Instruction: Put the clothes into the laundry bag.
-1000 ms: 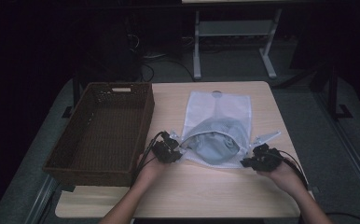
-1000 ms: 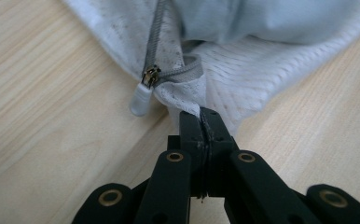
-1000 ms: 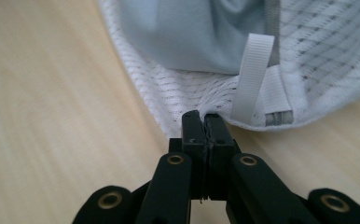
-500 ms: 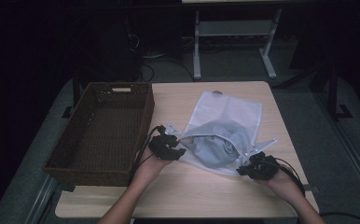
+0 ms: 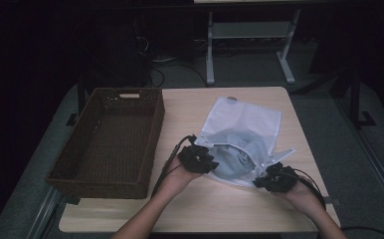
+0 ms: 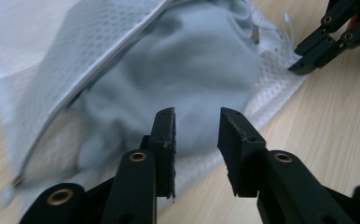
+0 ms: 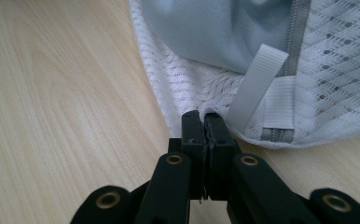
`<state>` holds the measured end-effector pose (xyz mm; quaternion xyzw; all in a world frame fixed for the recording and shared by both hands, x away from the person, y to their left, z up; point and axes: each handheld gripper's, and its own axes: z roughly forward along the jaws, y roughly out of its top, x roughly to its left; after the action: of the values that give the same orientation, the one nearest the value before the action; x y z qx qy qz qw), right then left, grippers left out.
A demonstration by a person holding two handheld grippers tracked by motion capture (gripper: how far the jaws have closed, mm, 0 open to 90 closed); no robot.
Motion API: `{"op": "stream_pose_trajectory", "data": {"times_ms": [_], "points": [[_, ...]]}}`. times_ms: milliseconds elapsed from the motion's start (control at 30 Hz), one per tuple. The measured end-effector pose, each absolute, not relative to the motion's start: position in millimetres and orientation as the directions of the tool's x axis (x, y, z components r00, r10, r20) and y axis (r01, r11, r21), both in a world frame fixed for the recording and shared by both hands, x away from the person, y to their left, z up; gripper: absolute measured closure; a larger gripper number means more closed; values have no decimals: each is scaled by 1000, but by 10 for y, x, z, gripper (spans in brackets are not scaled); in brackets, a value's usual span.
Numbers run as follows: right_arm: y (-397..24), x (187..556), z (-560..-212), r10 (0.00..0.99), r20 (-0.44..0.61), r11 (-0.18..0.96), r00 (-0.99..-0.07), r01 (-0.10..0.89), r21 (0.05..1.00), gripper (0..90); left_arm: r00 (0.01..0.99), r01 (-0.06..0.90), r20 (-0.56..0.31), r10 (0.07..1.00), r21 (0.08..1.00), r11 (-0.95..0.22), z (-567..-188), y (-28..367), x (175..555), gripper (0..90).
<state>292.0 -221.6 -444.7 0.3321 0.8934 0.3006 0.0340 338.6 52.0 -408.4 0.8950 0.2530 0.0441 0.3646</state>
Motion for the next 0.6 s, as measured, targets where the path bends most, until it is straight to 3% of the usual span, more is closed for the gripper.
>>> {"op": "stream_pose_trajectory", "data": {"times_ms": [133, 367, 600], "points": [[-2210, 2916, -4468, 611, 134, 607, -780, 571, 553, 877, 878, 415, -124, 462, 679, -606, -4135, 336, 3421, 631], [-2182, 2913, -4480, 600, 124, 625, -790, 560, 544, 883, 900, 394, -142, 413, 672, -628, -4255, -55, 3467, 895], [-2204, 2910, -4489, 593, 117, 645, -797, 556, 524, 891, 886, 390, -79, 457, 660, -642, -4302, -263, 3592, 898]]}}
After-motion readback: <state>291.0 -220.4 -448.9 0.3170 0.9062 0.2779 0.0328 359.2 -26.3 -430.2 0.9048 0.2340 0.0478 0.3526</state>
